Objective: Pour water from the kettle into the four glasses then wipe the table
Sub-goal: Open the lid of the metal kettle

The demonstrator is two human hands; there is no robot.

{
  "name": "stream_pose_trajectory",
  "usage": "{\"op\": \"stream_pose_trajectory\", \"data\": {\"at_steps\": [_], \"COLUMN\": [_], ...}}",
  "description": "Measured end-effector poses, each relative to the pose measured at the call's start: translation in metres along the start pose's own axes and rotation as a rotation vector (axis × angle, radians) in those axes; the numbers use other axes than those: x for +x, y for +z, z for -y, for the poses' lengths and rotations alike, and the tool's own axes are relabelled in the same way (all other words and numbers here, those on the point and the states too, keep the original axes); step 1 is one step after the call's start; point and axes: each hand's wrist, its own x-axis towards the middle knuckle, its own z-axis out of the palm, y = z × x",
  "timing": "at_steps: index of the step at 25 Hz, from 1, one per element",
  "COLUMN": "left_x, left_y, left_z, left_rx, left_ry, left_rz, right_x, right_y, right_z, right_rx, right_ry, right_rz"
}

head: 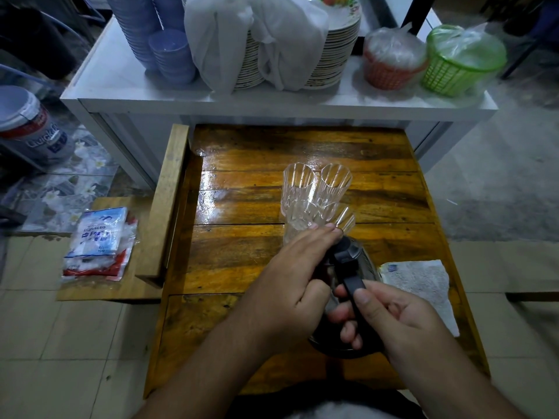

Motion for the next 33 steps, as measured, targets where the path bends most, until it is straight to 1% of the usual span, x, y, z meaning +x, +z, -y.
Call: {"op": "stream_pose_trajectory", "data": {"at_steps": [6,11,14,20,27,33], "left_x": [-0.002,-0.003,-0.002,-0.004,-0.007,-0.008], "left_y": [0.003,0.005,0.006,0.016,0.027,0.026], "left_z": [0.000,-0.003,-0.006,-0.013,-0.019,-0.031], "left_rx": [0.009,0.031,0.056,0.093,0.113,0.137], "left_ry": [-0.005,-0.017,-0.024,-0.039,0.004,0.069], "left_rz": [-0.018,-0.018,-0.016,-0.022,-0.078,-0.134], "right_x": [0.001,0.002,0.003,0.003,0.003,0.000], "right_y": [-0.012,-0.027,-0.033,-0.045,-0.054,-0.057], "right_z": [-0.003,-0.005,-0.006,-0.014,-0.024,-0.016], "right_rx": [-0.002,-0.036,-0.005,-0.016,-0.061,-0.049], "right_ry": [0.013,0.061,0.082,0.076,0.003,-0.044], "right_rz": [0.104,0.214,0.280,0.293,0.265,0.300]}}
